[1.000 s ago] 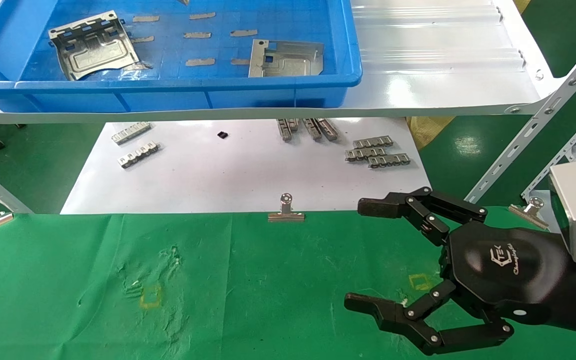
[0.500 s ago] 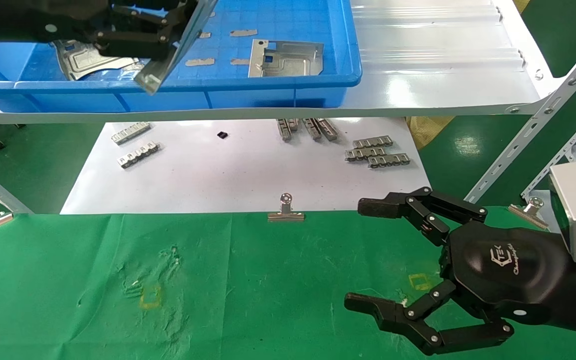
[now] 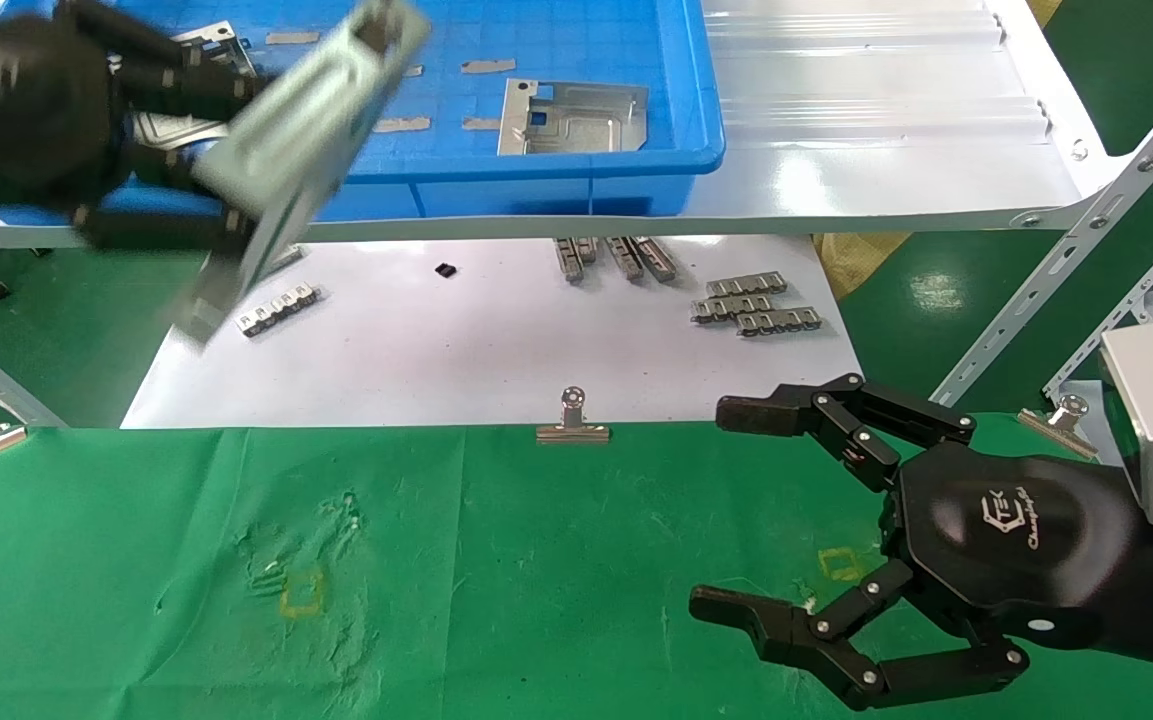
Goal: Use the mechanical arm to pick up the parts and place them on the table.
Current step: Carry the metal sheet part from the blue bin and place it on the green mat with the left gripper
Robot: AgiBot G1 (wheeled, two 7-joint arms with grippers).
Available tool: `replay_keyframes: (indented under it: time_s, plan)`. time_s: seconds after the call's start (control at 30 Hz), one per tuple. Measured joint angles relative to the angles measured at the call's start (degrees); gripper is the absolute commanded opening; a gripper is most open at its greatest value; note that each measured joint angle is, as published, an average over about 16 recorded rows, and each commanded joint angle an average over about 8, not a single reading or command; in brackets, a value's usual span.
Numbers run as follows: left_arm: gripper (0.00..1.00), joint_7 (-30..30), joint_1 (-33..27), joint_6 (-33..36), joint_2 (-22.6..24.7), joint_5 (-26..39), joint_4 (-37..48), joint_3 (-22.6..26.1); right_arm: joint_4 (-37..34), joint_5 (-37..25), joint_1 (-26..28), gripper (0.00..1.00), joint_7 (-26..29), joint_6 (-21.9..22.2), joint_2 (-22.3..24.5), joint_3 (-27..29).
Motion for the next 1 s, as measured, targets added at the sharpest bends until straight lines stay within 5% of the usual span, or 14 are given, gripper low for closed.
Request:
replay_keyframes:
  time_s: [0.33, 1.0]
  plan:
    - [0.0, 0.1, 7.6, -2.7, -7.4, -4.4, -10.3, 9.2, 0.0, 0.0, 0.0, 1.0, 0.0, 0.0, 0.0, 0.0]
    - [0.0, 9.0, 23.2, -32.3, -7.7, 16.7, -20.4, 18.4, 0.0, 0.0, 0.0, 1.0, 0.0, 0.0, 0.0, 0.0]
